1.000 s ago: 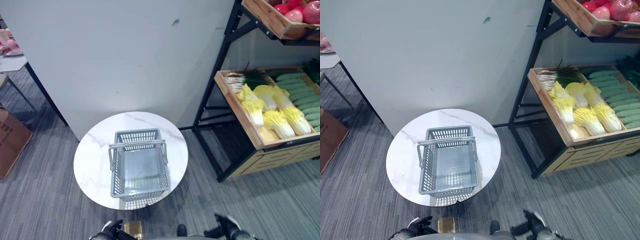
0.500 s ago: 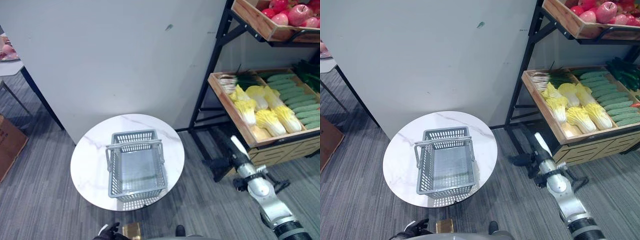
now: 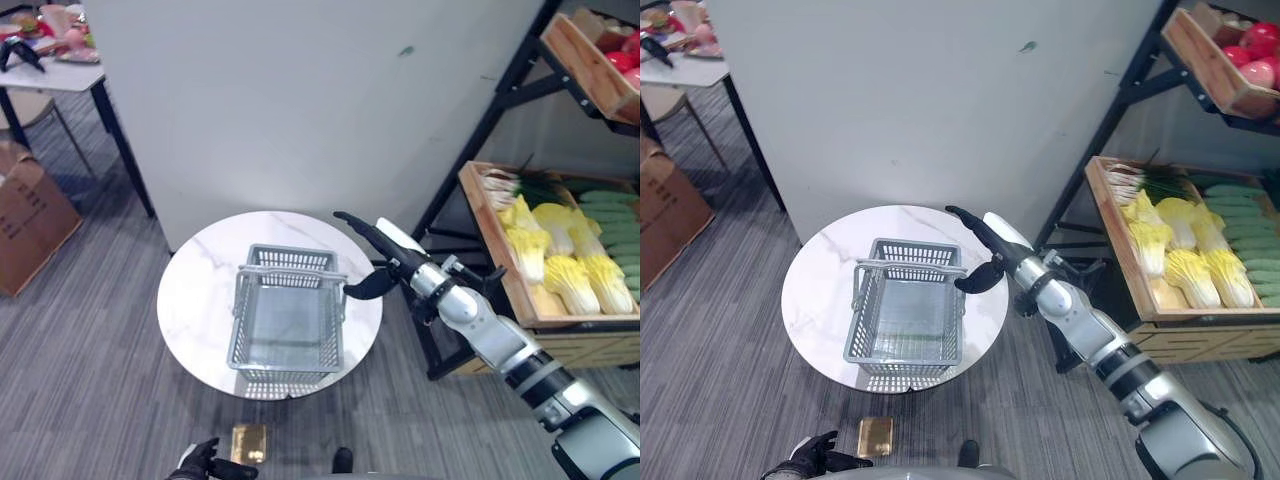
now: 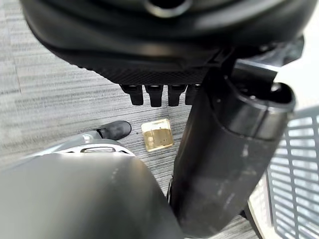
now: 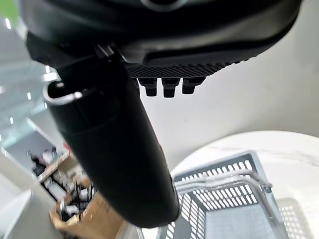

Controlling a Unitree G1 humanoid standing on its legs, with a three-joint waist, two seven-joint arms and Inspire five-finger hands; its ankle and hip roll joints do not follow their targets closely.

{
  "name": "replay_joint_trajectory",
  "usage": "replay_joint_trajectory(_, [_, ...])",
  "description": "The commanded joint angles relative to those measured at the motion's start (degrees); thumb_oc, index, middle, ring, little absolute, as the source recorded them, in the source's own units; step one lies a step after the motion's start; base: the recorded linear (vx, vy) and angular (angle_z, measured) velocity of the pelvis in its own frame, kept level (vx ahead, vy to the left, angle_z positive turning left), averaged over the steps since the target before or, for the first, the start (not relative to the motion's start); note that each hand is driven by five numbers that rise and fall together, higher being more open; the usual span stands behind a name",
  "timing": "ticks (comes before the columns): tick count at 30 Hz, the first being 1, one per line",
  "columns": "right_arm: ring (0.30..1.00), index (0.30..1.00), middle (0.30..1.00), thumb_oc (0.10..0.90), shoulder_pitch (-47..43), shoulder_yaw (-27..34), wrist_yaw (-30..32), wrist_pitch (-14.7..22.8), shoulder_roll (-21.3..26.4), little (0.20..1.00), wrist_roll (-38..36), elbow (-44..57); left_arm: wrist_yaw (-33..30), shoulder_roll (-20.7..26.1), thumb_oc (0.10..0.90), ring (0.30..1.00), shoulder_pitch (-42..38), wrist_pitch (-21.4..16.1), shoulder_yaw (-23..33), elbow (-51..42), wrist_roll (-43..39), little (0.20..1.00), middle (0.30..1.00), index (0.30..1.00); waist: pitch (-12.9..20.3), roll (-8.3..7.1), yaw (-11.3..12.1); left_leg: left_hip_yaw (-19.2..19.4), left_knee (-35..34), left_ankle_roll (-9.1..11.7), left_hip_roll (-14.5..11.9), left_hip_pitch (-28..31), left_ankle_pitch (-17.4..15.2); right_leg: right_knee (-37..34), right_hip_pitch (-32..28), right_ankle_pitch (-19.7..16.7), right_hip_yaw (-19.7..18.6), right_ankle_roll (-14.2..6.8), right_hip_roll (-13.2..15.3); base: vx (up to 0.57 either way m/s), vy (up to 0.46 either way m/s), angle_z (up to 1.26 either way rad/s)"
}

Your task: Get the vegetables into the basket

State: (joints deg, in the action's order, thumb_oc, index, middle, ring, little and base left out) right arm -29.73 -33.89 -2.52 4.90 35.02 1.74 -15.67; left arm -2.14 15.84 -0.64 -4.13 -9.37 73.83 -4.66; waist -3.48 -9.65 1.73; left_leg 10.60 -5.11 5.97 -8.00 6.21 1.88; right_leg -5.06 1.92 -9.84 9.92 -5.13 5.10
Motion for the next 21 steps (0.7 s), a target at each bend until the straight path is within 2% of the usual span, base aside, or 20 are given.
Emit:
replay_joint_trajectory(1, [1.000, 1.000, 1.000, 0.900, -14.8, 0.8, 2.3, 1.4, -0.1, 1.000, 0.7, -3.9, -0.5, -1.7, 0.900, 1.000, -1.0, 0.2, -3.2, 2.1, -1.1, 1.000, 1.000, 1.000, -4.1, -1.81, 1.5, 0.4, 0.1, 0.3, 1.2, -1.6, 1.9, 4.4, -4.6, 5.1, -2.8, -4.2, 2.0, -0.04, 0.002, 0.09])
replay_joint_trajectory(3, [1.000, 1.000, 1.000, 0.900, -20.8, -1.8, 2.9, 0.6, -0.1, 1.000, 0.7, -12.2, -0.9, -1.1, 0.900, 1.000, -1.5, -0.1, -3.8, 2.1, -1.9, 1.000, 1.000, 1.000, -5.4, -2.65, 2.8, -0.5, 0.1, 0.4, 1.2, -3.4, 2.4, 4.5, -3.3, 4.9, -2.3, -4.2, 1.8, -0.06, 0.009, 0.15])
replay_joint_trajectory(6, [1.000, 1.000, 1.000, 0.900, -25.2, -3.5, 3.7, 0.3, -0.3, 1.000, 1.5, -18.5, -1.0, -0.7, 0.900, 1.000, -2.1, -0.4, -4.2, 1.8, -2.9, 1.000, 1.000, 1.000, -6.8, -2.95, 3.7, -1.2, 0.1, 0.5, 1.2, -5.2, 3.0, 4.5, -2.2, 4.5, -2.0, -4.2, 1.9, -0.06, 0.004, 0.19])
replay_joint_trajectory(11, [1.000, 1.000, 1.000, 0.900, -32.2, -5.4, 5.4, -0.6, -2.1, 1.000, 3.8, -30.6, -1.0, -0.1, 0.900, 1.000, -3.6, -0.7, -5.2, 1.5, -4.5, 1.000, 1.000, 1.000, -9.0, -2.74, 4.5, -2.9, 0.1, 0.7, 1.2, -8.5, 3.9, 4.2, 0.2, 4.0, -1.4, -4.2, 1.7, -0.06, 0.015, 0.16])
replay_joint_trajectory(14, [1.000, 1.000, 1.000, 0.900, -34.6, -5.9, 5.9, -1.0, -4.8, 1.000, 4.3, -35.5, -1.1, 0.1, 0.900, 1.000, -4.2, -0.6, -5.6, 1.7, -4.8, 1.000, 1.000, 1.000, -9.6, -2.85, 4.6, -3.5, 0.1, 0.7, 1.1, -9.3, 4.1, 3.8, 0.6, 3.7, -1.2, -4.2, 1.6, -0.01, 0.013, 0.13])
replay_joint_trajectory(15, [1.000, 1.000, 1.000, 0.900, -36.0, -6.2, 6.2, -1.4, -7.0, 1.000, 4.6, -39.6, -1.2, 0.2, 0.900, 1.000, -4.5, -0.7, -5.8, 1.9, -5.0, 1.000, 1.000, 1.000, -10.0, -2.93, 4.8, -3.8, 0.1, 0.7, 1.2, -9.6, 4.1, 3.7, 0.8, 3.6, -1.2, -4.1, 1.5, -0.01, 0.004, 0.10])
replay_joint_trajectory(19, [1.000, 1.000, 1.000, 0.900, -37.2, -7.2, 6.2, -1.8, -10.7, 1.000, 5.6, -44.2, -1.5, 0.0, 0.900, 1.000, -5.1, -0.5, -6.2, 2.3, -5.2, 1.000, 1.000, 1.000, -10.2, -3.05, 5.1, -3.9, 0.1, 0.7, 1.1, -9.6, 4.1, 3.7, 1.0, 3.6, -1.3, -4.0, 1.4, 0.00, 0.001, 0.02])
replay_joint_trajectory(21, [1.000, 1.000, 1.000, 0.900, -37.3, -7.2, 6.2, -1.7, -10.8, 1.000, 5.6, -44.3, -1.5, 0.0, 0.900, 1.000, -5.1, -0.5, -6.1, 2.3, -5.2, 1.000, 1.000, 1.000, -10.2, -3.06, 5.1, -3.9, 0.1, 0.7, 1.1, -9.6, 4.1, 3.7, 0.9, 3.6, -1.3, -4.0, 1.4, 0.00, 0.000, 0.00])
